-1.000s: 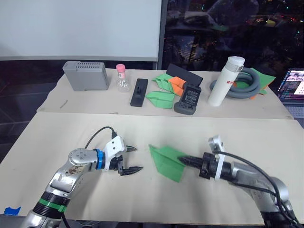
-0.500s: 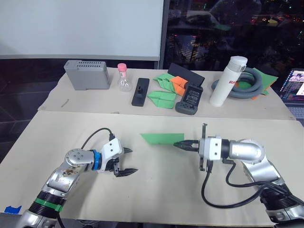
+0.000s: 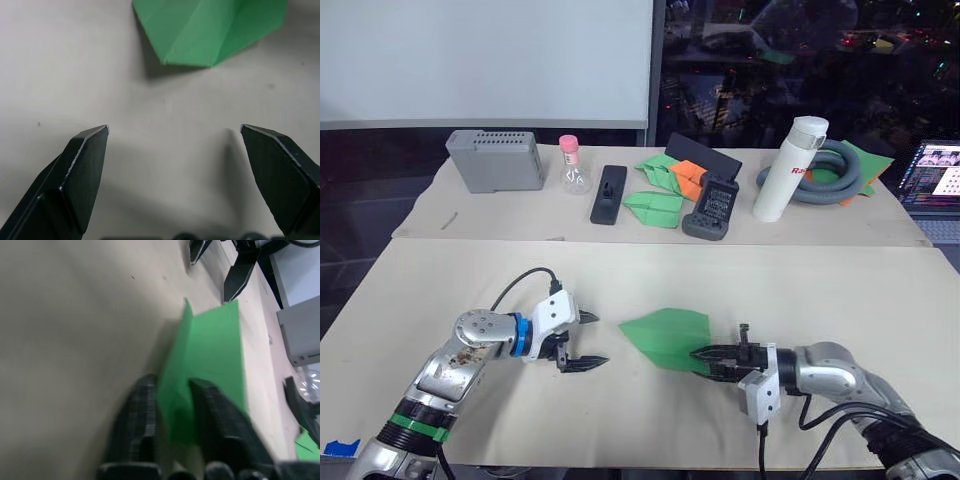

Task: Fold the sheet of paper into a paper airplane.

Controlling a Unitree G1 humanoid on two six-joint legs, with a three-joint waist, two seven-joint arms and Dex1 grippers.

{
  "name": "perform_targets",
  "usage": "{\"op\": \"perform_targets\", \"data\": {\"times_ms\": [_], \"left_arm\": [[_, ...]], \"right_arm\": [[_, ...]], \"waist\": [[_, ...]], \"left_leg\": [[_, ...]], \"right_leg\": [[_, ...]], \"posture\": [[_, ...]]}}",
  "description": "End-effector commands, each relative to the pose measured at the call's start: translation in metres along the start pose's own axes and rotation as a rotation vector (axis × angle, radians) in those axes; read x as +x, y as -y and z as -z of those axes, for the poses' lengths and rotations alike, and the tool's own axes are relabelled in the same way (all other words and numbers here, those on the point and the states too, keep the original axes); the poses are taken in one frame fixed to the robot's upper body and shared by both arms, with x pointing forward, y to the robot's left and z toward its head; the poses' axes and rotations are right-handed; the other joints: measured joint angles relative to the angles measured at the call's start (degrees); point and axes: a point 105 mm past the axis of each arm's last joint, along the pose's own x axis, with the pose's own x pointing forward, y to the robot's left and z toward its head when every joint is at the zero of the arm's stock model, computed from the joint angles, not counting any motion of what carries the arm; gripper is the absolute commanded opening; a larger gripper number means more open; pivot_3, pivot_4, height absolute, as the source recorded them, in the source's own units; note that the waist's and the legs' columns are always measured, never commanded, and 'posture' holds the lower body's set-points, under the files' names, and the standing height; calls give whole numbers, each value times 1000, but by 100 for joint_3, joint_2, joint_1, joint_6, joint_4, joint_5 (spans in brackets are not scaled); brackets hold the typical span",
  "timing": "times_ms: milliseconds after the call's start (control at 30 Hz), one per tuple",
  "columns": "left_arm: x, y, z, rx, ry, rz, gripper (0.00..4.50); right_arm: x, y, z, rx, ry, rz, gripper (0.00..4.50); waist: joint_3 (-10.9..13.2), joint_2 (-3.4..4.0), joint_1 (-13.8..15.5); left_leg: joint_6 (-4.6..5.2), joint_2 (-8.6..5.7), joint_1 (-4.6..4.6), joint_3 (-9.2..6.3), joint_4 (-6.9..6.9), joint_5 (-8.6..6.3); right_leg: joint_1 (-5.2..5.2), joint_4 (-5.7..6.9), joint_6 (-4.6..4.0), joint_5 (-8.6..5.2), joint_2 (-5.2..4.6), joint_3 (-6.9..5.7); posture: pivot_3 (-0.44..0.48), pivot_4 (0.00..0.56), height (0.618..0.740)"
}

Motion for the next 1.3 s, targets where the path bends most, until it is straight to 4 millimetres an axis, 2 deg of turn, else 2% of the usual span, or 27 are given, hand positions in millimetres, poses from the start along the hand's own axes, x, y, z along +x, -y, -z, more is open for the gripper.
{"op": "perform_targets", "data": {"times_ms": [33, 200, 233, 333, 467, 667, 700, 733, 833, 900, 967, 1167, 1200, 1300], "left_arm": [[-3, -1, -15, 9, 66, 9, 4490], [-3, 10, -31, -48, 137, 96, 4490], [-3, 15, -36, -65, 152, 135, 4490], [-4, 29, -51, -119, 196, 236, 3637], [4, 41, -55, -132, 200, 303, 2325], [21, 38, -64, -138, 251, 277, 285], [23, 36, -65, -142, 260, 270, 26], [25, 35, -67, -149, 265, 267, 26], [29, 35, -64, -148, 257, 257, 0], [32, 35, -60, -145, 239, 243, 0], [34, 36, -57, -147, 231, 230, 0], [34, 39, -54, -147, 227, 219, 0], [33, 39, -54, -148, 227, 217, 0], [31, 38, -54, -152, 231, 212, 0]], "right_arm": [[-15, 26, -10, -40, 8, 92, 2707], [-35, 48, -14, -58, -40, 134, 4360], [-40, 54, -13, -57, -62, 151, 4443], [-50, 70, -11, -47, -110, 205, 4500], [-56, 83, -12, -14, -138, 271, 4500], [-58, 88, -6, 86, -188, 317, 4500], [-57, 89, -4, 119, -189, 327, 4500], [-55, 91, -3, 145, -191, 334, 4500], [-42, 88, 1, 235, -189, 310, 3719], [-29, 82, 3, 278, -188, 270, 2998], [-14, 80, 5, 393, -169, 273, 2273], [15, 73, 2, 593, -152, 212, 194], [18, 72, 3, 616, -156, 204, 20], [26, 59, -3, 654, -149, 133, 20]], "waist": [[0, 0, -2], [0, -1, -2], [0, -1, -3], [1, -1, -2], [1, -1, 0], [1, -2, 24], [1, -2, 26], [1, -2, 28], [1, -2, 18], [1, -2, -6], [1, -2, -10], [1, -1, 6], [1, -1, 15], [1, -1, 51]], "left_leg": [[0, 2, 1, 0, 0, 0], [8, 6, 1, 0, 0, -5], [13, 7, 0, 0, 2, -8], [16, 9, -1, 0, 3, -9], [16, 10, -1, 0, 3, -10], [18, 8, -2, 0, 9, -10], [18, 8, -2, 0, 9, -10], [18, 8, -2, 0, 10, -10], [18, 9, -2, 0, 11, -10], [18, 11, -1, 0, 10, -10], [16, 16, -1, 0, 11, -9], [12, 19, -5, -1, 11, -6], [13, 18, -5, -1, 12, -7], [14, 17, -5, -3, 13, -8]], "right_leg": [[0, 0, 0, 0, 1, 0], [-1, 3, 0, 0, 1, 3], [-2, 3, 0, 0, 1, 3], [-3, 5, 0, 0, 1, 4], [-2, 5, 0, 0, 5, 4], [1, 4, 0, 0, 6, 6], [1, 4, 0, 0, 7, 6], [1, 4, 0, 0, 8, 7], [1, 4, 0, 0, 12, 9], [1, 4, 0, 0, 17, 12], [0, 3, 0, 0, 25, 13], [-6, 8, 0, 0, 29, 15], [-6, 8, -1, 0, 27, 15], [-6, 8, 0, 0, 27, 13]], "posture": [[0, 150, 740], [0, 150, 740], [0, 150, 740], [0, 150, 740], [0, 150, 740], [0, 150, 740], [0, 150, 740], [0, 150, 740], [0, 150, 740], [0, 150, 740], [0, 150, 740], [0, 150, 740], [0, 150, 740], [0, 150, 740]]}}
